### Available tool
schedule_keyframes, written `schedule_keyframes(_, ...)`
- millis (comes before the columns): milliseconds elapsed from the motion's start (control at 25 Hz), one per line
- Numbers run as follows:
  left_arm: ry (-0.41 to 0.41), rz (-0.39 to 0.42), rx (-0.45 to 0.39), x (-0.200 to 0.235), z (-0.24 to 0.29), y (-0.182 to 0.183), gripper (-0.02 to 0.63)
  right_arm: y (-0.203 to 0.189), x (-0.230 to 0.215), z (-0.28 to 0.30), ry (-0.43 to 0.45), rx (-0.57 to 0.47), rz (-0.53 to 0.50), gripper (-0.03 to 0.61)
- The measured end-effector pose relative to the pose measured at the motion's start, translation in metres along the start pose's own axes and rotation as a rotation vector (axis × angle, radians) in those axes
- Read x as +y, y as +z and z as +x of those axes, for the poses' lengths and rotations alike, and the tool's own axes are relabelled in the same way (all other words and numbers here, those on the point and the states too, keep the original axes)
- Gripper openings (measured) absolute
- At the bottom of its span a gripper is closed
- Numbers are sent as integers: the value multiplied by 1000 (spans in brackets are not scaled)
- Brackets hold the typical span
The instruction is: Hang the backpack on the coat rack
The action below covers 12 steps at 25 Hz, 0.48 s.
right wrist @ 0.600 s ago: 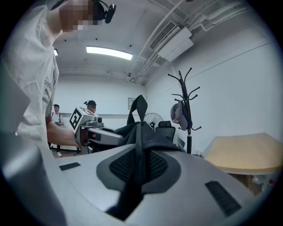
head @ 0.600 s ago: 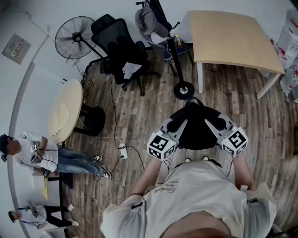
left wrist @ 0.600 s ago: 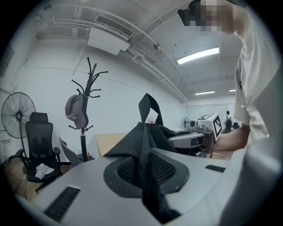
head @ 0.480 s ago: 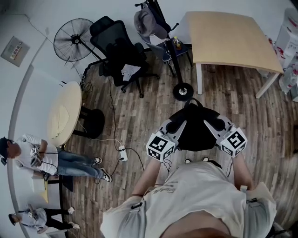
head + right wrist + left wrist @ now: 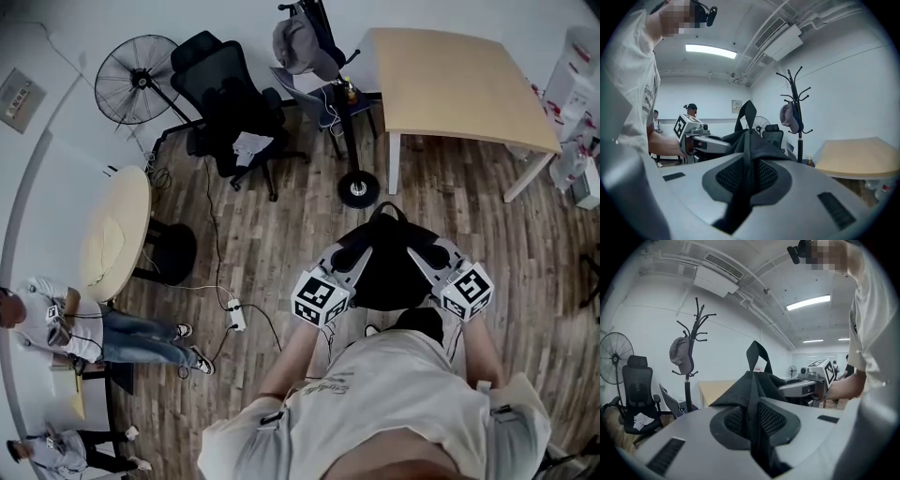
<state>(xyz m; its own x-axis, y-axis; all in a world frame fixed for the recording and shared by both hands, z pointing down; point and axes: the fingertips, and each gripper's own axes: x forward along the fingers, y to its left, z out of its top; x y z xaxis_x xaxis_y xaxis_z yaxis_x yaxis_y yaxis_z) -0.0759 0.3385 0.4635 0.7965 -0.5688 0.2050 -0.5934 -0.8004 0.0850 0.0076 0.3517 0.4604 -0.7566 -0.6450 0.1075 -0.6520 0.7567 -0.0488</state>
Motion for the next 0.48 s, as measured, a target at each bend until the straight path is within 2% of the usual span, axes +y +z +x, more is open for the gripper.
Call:
schedule_keyframes(240,-11,-9,3,14,-4,-6,46,-4,2,15,-7,17,5,29)
schedule_keyframes(480,11,-11,19,33,19,-11,46,-15,-25,30,19,23,32,29)
